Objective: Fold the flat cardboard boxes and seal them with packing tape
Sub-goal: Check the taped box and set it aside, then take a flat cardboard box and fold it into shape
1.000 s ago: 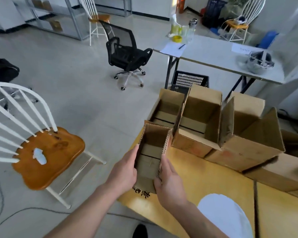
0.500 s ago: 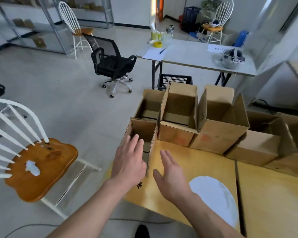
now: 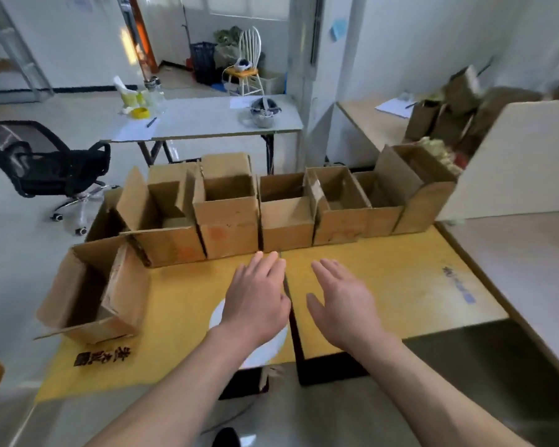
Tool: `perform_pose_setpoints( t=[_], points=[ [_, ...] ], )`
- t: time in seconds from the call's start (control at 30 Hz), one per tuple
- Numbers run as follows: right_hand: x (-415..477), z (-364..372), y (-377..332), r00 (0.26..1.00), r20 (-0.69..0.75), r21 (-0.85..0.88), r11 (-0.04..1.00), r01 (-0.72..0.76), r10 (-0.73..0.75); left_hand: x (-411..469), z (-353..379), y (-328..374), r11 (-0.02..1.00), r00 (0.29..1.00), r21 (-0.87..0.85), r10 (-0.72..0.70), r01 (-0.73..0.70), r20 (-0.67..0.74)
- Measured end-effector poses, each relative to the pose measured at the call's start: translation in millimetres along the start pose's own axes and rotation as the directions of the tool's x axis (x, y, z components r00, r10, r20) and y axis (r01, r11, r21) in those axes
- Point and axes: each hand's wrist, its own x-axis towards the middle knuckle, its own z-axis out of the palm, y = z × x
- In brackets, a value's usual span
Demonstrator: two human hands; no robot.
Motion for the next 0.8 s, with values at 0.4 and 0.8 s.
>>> perform_pose_setpoints(
  t=[0.4,0.8],
  points=[
    [-91,-75,165,0.881,-0.211,-0.05,0.896,-0.442,0.423,68,41,192,0.869,0.864,-0.038,0.494,-0.493,0.094],
    [-188,-112,254,0.553,-0.357,-0.019,0.586,-0.81,0.753,101,94,348,0.561,0.559,-0.135,0.827,-0.817,0.06]
  ],
)
